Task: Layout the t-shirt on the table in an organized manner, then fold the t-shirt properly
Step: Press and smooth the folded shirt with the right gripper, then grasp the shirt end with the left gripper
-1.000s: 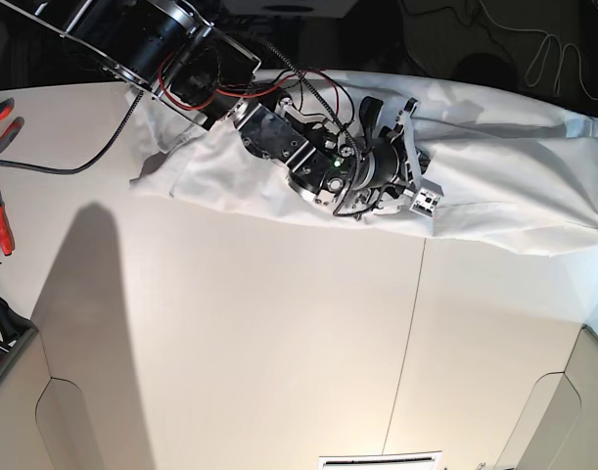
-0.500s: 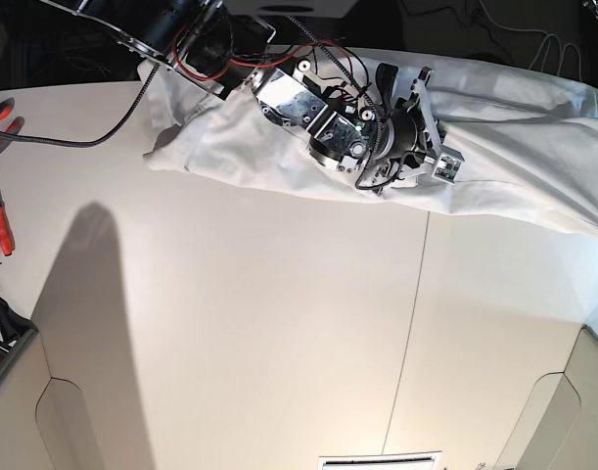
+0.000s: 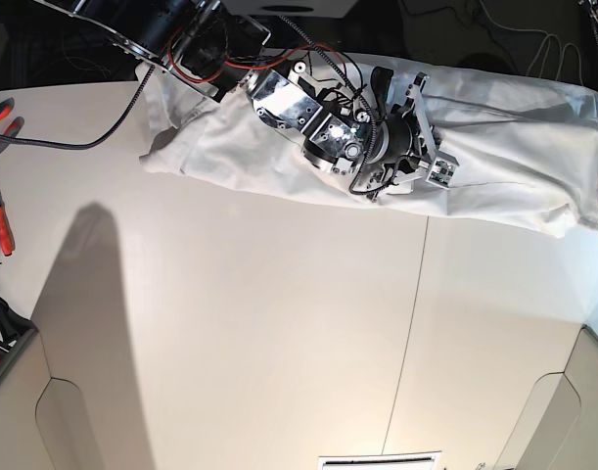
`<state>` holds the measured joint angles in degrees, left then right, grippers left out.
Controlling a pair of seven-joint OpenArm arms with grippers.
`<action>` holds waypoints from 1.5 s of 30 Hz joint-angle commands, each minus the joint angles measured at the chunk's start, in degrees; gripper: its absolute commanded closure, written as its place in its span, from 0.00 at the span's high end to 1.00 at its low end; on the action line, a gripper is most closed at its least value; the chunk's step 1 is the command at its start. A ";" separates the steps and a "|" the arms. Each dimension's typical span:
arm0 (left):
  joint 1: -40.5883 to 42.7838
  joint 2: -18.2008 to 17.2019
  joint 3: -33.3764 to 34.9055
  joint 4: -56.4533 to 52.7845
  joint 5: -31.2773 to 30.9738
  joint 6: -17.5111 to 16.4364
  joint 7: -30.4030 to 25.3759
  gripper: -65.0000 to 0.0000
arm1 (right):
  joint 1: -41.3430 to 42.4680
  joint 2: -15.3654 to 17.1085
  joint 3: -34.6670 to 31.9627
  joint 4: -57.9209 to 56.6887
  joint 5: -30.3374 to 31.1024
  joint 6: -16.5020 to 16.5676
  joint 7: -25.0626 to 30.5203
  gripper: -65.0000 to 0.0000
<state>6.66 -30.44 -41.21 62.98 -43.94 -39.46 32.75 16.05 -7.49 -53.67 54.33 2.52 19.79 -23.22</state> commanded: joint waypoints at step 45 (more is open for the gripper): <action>2.29 -1.95 -0.76 -9.44 1.33 4.48 -3.43 0.56 | -20.06 8.72 60.22 47.89 45.81 14.10 -38.29 0.30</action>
<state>9.50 -30.68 -41.52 52.73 -41.63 -34.70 30.41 -4.71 1.10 6.55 101.14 46.65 33.28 -62.30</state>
